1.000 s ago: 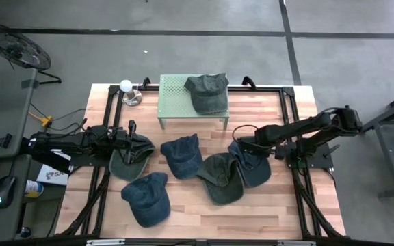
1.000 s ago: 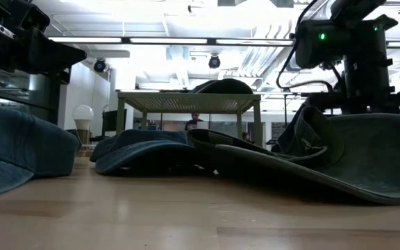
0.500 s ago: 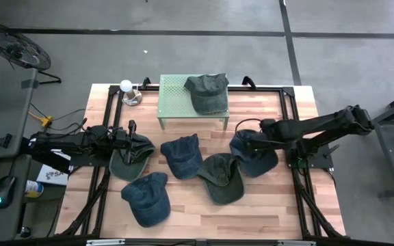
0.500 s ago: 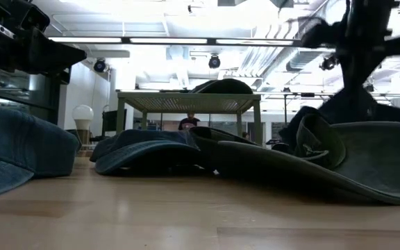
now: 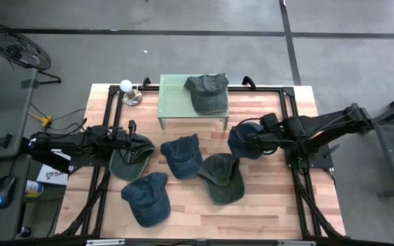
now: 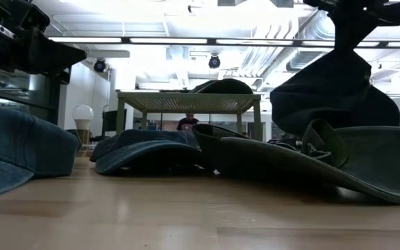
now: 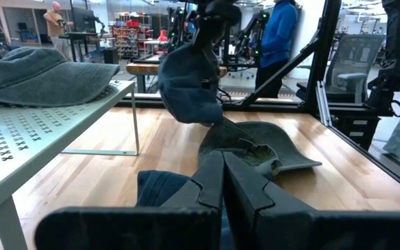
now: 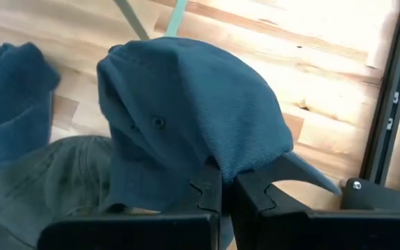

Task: Pick & Place hat
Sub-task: Put the right blue cap on the shelf

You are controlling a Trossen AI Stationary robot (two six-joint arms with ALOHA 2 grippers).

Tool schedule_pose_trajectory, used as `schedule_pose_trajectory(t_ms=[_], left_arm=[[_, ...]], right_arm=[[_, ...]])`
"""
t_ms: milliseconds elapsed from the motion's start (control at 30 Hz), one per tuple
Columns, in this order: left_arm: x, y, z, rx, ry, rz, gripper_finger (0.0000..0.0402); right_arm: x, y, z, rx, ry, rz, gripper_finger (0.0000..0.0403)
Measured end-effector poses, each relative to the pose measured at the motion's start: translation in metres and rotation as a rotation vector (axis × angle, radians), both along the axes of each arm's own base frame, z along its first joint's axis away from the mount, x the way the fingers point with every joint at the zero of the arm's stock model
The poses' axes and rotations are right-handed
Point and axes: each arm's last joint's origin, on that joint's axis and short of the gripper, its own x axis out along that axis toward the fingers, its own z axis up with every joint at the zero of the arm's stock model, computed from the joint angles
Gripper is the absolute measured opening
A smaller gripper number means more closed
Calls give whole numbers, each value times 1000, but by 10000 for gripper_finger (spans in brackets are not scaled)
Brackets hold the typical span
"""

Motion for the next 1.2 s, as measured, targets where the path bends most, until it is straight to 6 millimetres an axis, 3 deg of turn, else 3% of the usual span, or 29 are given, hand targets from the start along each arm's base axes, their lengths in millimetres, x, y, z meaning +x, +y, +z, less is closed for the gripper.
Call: schedule_pose_trajectory(t_ms=[167, 367, 467, 833, 967, 1200], left_arm=[[0, 1, 1, 5, -6, 28, 5], [-2, 8, 6, -11, -63, 295, 5], [-2, 10, 7, -30, -76, 345, 5], [-2, 9, 11, -76, -123, 319, 5], [-3, 8, 16, -179, -187, 259, 5], [-2, 5, 16, -211, -182, 135, 5]], right_arm=[[-1, 4, 0, -14, 4, 29, 0], [-1, 6, 0, -9, 2, 33, 0], [-1, 6, 0, -8, 0, 33, 0], [2, 6, 3, -14, -41, 33, 0], [4, 5, 17, -47, -91, 43, 0], [9, 6, 43, -96, -151, 137, 0]])
